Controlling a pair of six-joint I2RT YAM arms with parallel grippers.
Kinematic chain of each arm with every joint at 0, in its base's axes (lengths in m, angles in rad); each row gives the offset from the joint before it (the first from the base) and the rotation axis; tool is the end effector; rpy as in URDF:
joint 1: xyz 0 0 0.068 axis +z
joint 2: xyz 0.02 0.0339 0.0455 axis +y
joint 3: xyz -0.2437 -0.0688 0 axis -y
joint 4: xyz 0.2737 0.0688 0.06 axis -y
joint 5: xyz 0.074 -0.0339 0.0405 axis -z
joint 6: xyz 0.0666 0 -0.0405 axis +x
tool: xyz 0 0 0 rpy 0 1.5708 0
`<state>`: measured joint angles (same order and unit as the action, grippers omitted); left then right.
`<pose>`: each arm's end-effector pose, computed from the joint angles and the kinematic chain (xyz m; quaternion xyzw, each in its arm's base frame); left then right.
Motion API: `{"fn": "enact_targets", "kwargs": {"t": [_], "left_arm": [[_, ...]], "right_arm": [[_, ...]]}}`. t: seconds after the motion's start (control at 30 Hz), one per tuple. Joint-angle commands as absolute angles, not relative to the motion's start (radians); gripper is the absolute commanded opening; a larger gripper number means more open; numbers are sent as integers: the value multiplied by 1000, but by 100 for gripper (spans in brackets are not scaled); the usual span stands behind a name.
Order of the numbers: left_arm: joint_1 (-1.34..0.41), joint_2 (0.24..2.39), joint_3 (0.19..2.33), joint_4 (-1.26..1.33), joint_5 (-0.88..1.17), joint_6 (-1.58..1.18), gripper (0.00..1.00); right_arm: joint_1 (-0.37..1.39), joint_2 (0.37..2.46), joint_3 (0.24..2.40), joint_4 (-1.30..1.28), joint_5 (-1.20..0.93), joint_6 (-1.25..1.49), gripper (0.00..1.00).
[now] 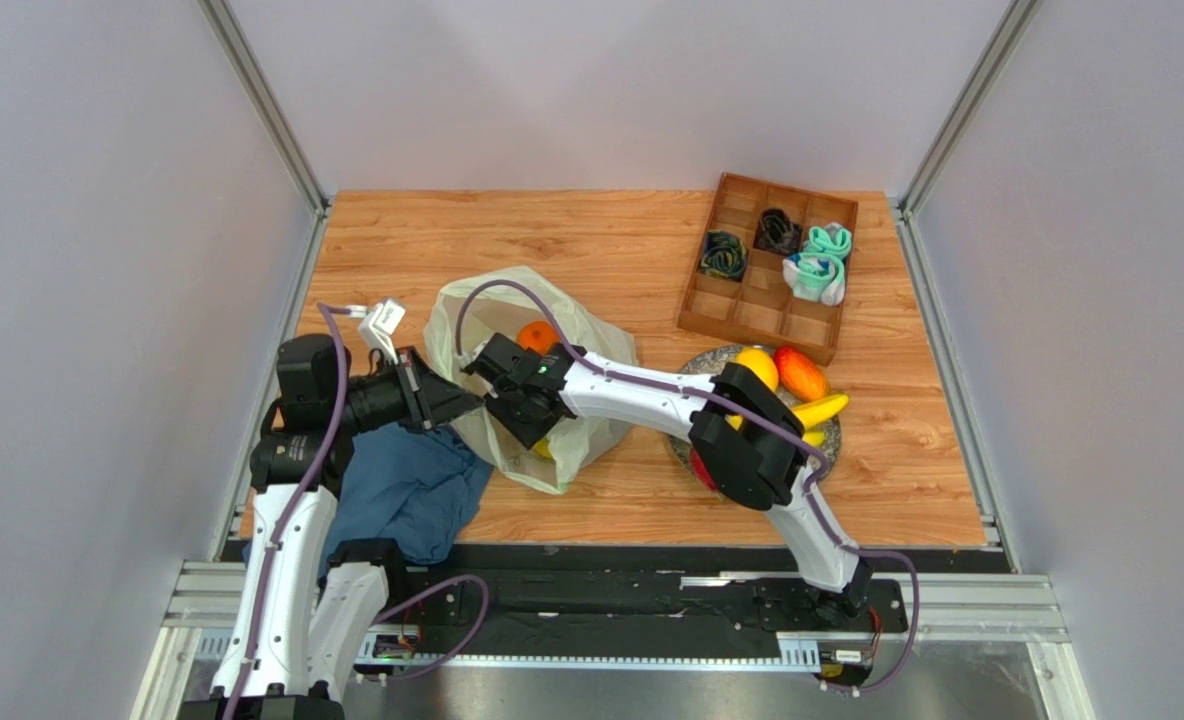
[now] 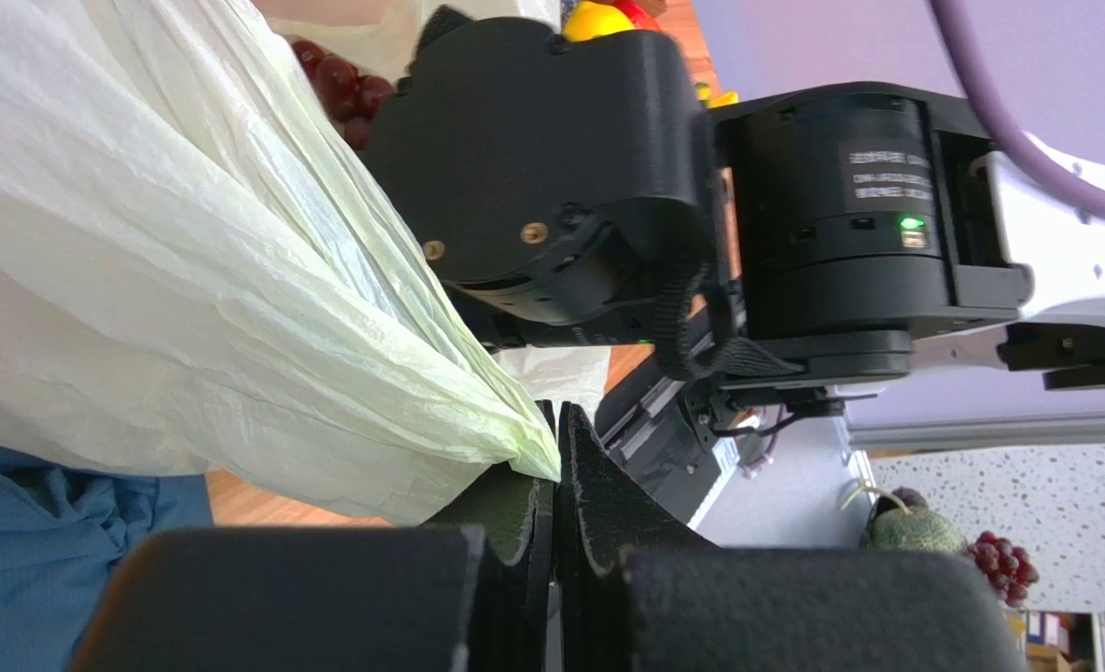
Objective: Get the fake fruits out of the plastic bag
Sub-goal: Take out the fake fruit from the plastic bag, then place the fake fruit on the plate.
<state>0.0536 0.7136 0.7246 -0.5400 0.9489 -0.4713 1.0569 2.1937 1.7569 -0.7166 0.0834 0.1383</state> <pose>0.2088 -0.0430 0.2791 0.0194 0.8041 -0.4794 0.3509 0.2469 0.4261 0.1217 -0.4256 0.8800 0.0828 0.1941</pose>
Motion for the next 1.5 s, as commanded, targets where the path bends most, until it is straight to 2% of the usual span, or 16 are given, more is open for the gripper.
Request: {"fn": "enact_targets", "kwargs": {"t": [0.0,0.13,0.23,0.27,0.37,0.5,0.6,0.73,0.8,0.97,1.17,1.47], "left_arm": [[49,716,759,-540,927,-439,0],[51,719,776,-534,907,-420,0],[51,719,787,-509,884,-420,0],[52,726,790,-502,876,-423,0],[51,747,805,-473,873,-431,0],[52,778,837,-446,864,-426,0],[57,795,854,-442,864,-423,0],[58,811,859,-437,868,-426,0],[60,815,854,-436,870,-433,0],[61,816,833,-417,868,-442,0],[60,813,810,-402,865,-456,0],[75,775,792,-433,864,-439,0]], "right_arm": [[1058,2048,1819,-706,31,3,6],[1026,1883,1810,-748,-58,-81,5],[985,1752,1767,-795,-230,-139,5],[974,1712,1716,-792,-346,-161,6],[943,1583,1649,-804,-477,-267,6],[855,1458,1617,-805,-477,-232,6],[694,1365,1585,-836,-419,-225,6],[534,1209,1418,-923,-276,-383,6],[455,1165,1347,-965,-282,-521,9],[397,1039,1136,-1017,-209,-770,14],[396,1061,1092,-1035,-232,-906,14],[402,1250,1126,-992,-273,-957,14]]}}
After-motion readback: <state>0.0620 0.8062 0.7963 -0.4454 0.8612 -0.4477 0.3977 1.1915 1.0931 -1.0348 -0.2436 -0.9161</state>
